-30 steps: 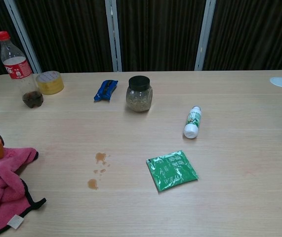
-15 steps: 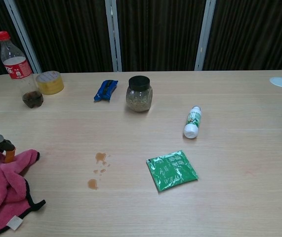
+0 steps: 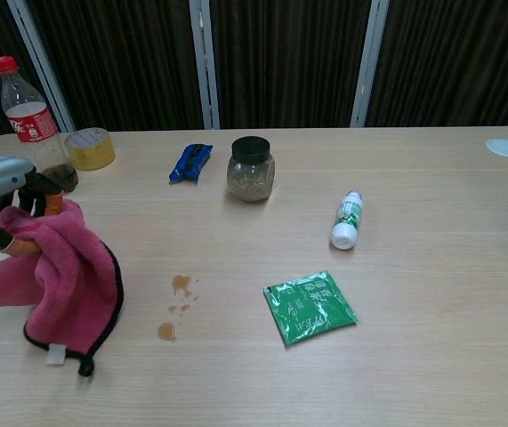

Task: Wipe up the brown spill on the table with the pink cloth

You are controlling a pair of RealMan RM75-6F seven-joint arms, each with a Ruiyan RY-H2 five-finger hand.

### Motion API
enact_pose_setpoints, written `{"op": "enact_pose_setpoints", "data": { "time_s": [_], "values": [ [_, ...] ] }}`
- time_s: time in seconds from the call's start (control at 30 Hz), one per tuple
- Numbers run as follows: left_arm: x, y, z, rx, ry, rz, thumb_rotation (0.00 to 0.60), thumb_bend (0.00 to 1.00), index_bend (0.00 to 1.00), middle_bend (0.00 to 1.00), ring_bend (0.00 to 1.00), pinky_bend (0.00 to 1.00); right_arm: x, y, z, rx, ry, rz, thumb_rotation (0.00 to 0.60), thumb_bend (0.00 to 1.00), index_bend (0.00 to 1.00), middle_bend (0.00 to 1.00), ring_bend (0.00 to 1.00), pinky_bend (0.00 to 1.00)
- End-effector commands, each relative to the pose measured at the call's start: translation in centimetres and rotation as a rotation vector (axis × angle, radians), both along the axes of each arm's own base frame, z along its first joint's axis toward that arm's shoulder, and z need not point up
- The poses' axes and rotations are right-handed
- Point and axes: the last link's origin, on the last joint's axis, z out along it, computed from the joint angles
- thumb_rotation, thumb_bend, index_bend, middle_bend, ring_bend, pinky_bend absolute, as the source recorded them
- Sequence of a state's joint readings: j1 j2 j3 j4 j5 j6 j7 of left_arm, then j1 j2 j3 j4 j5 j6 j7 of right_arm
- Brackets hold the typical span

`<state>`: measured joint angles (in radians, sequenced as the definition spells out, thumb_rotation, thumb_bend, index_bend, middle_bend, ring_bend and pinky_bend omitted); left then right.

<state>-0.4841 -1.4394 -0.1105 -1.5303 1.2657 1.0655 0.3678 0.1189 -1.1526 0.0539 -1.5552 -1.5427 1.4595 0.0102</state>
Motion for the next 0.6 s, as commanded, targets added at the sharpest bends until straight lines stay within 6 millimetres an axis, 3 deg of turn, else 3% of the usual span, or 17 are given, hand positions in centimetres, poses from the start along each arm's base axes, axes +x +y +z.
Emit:
{"op": "enact_pose_setpoints", "data": {
  "time_s": [0.03,0.2,0.4,0.5,0.6],
  "values": [
    [2.8,1.4,-0.1,0.023,-0.074,-0.027,0.6,0.57,0.79,0.61,0.52,0.59,0.0,0.0,0.0,-0.001,-0.001,-0.002,0.6,0.0,0.0,0.0,0.0,0.03],
    [6.1,2.4,-1.1,0.047,-0.182,-0.049,0.6,0.56,0.79,0.61,0.52,0.59,-0.1,-0.1,0.0,-0.005,-0.009,-0.009,0.6,0.0,0.0,0.0,0.0,0.03],
    [8.0,2.4,-3.2,0.003,-0.171,-0.064,0.6,0.55,0.79,0.61,0.52,0.59,-0.2,-0.1,0.2,-0.01,-0.024,-0.014,0.6,0.0,0.0,0.0,0.0,0.03],
    [9.4,1.0,-6.0,-0.078,-0.176,-0.078,0.6,0.55,0.79,0.61,0.52,0.59,-0.2,-0.2,0.3,-0.009,-0.032,-0.019,0.6,0.0,0.0,0.0,0.0,0.03],
    [10.1,0.1,-7.5,-0.115,-0.167,-0.097,0.6,0.55,0.79,0.61,0.51,0.59,-0.2,-0.2,0.3,-0.01,-0.037,-0.024,0.6,0.0,0.0,0.0,0.0,0.03]
  ]
}}
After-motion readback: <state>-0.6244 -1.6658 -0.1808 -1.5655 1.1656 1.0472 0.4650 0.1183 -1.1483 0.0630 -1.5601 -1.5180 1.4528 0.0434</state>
